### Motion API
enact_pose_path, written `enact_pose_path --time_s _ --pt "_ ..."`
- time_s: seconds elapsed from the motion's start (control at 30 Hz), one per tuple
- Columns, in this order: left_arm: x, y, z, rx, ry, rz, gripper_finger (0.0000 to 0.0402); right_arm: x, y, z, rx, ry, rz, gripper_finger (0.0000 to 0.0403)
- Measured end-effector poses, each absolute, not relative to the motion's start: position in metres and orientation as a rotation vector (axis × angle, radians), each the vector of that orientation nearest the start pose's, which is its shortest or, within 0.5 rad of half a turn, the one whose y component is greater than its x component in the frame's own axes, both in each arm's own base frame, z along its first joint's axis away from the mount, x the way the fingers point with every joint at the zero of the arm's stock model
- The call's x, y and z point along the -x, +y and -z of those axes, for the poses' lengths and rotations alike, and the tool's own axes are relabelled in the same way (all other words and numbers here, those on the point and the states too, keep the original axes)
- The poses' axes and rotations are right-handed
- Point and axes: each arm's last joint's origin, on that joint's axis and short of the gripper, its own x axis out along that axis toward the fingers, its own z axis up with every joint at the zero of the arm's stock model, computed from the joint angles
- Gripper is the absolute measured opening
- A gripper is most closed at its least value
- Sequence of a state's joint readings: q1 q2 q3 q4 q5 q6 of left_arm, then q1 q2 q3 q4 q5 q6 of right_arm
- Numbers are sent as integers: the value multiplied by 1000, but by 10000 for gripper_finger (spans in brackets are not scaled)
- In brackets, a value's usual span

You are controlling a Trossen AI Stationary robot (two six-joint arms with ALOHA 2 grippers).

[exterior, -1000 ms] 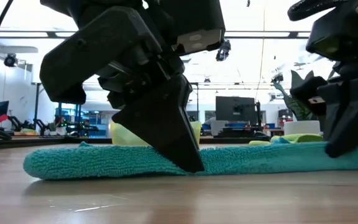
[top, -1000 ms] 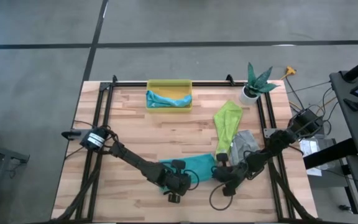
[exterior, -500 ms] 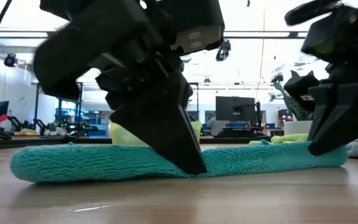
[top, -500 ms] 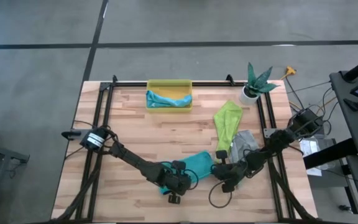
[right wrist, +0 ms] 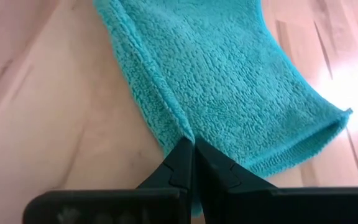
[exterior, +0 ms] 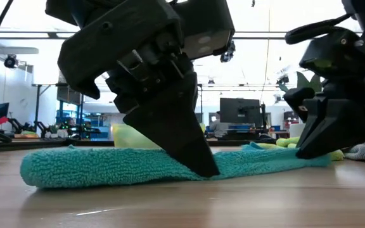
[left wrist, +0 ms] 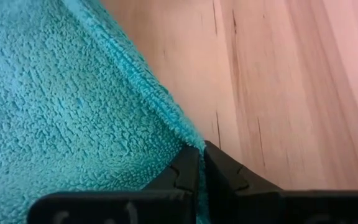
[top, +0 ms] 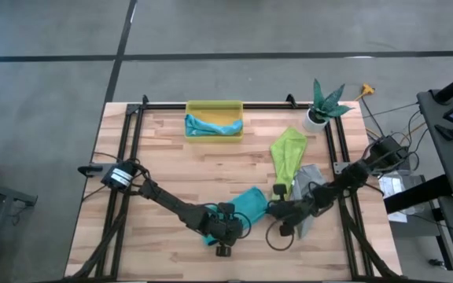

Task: Roll microfiber towels into tight, uniform cylinder then place into a basket
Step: Roll the light blue towel

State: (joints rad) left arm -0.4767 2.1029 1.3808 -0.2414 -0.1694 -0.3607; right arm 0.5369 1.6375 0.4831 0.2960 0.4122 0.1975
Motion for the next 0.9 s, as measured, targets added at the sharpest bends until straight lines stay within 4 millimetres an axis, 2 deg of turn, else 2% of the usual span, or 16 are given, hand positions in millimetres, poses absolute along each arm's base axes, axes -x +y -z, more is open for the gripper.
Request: enact_pose_path --time_s 0.33,0.63,0.9 --pt "-386 -195 -134 52 958 111 0 -225 122 -98 259 739 -57 20" --pt "-381 -203 -135 52 965 144 0 -224 145 -115 329 697 -152 107" --pt "-377 -212 -137 50 963 181 0 -216 172 -143 337 617 -262 173"
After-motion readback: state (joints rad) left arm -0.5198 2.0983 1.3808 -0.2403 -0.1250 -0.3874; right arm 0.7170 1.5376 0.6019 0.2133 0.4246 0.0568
